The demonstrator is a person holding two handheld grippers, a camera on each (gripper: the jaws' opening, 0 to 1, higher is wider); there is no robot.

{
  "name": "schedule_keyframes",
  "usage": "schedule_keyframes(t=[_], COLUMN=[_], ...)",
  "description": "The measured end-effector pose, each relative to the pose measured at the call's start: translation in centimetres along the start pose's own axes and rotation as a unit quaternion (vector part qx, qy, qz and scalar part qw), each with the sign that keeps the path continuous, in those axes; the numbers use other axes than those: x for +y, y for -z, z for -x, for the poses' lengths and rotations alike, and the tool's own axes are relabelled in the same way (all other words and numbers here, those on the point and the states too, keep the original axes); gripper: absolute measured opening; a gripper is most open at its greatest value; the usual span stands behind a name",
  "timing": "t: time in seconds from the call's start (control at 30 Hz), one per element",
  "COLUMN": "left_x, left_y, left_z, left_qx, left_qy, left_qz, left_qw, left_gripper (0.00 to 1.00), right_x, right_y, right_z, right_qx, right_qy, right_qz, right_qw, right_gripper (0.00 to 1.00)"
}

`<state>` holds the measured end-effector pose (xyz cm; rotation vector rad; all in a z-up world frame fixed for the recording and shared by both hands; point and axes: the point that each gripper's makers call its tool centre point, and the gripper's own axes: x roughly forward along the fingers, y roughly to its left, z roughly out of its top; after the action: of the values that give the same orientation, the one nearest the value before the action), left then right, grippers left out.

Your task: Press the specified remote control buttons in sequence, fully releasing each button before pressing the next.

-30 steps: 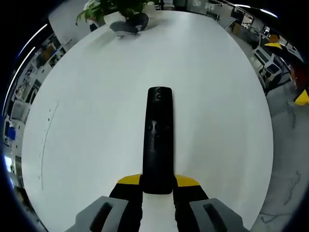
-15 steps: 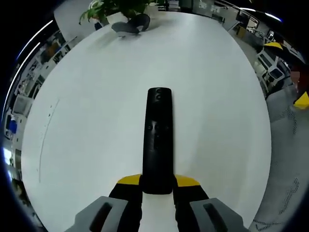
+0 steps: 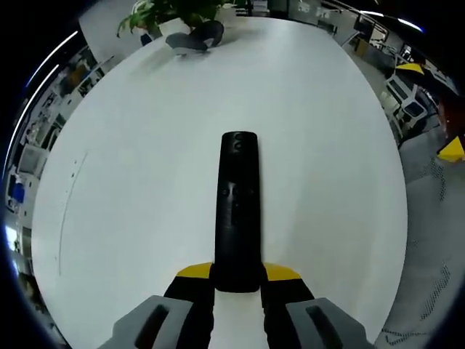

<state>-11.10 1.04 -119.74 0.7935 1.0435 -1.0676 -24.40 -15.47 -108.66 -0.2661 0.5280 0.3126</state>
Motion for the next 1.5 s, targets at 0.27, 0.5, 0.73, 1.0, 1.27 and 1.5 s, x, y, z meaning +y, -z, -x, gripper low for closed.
schedule_keyframes(t=[0.27, 0.5, 0.73, 1.0, 1.27, 1.5], left_x=[-0.3, -1.3, -2.4, -4.1, -5.8, -7.7], left_y=[-0.1, -0.2, -0.2, -0.2, 0.2, 0.6], left_z=[0.0, 0.0, 0.1, 0.2, 0.3, 0.5], left_qx=[-0.015, -0.022, -0.027, -0.016, -0.006, -0.012], left_qy=[-0.002, -0.003, -0.002, 0.001, -0.002, -0.003], left_qz=[0.007, 0.013, 0.009, -0.002, 0.003, 0.010], left_qw=[0.9999, 0.9997, 0.9996, 0.9999, 1.0000, 0.9999], left_gripper=[0.23, 0.23, 0.23, 0.23, 0.23, 0.23], right_x=[0.0, 0.1, 0.3, 0.3, 0.0, -1.0], right_y=[0.0, -0.1, -0.2, -0.2, -0.2, -0.3], right_z=[0.0, 0.1, 0.2, 0.4, 0.6, 1.0], right_qx=[0.001, -0.004, -0.005, -0.012, -0.015, -0.023], right_qy=[-0.001, -0.007, -0.012, -0.020, -0.016, 0.004], right_qz=[0.000, -0.009, -0.009, -0.032, -0.042, -0.062], right_qw=[1.0000, 0.9999, 0.9999, 0.9992, 0.9989, 0.9978], right_gripper=[0.65, 0.66, 0.65, 0.59, 0.52, 0.42])
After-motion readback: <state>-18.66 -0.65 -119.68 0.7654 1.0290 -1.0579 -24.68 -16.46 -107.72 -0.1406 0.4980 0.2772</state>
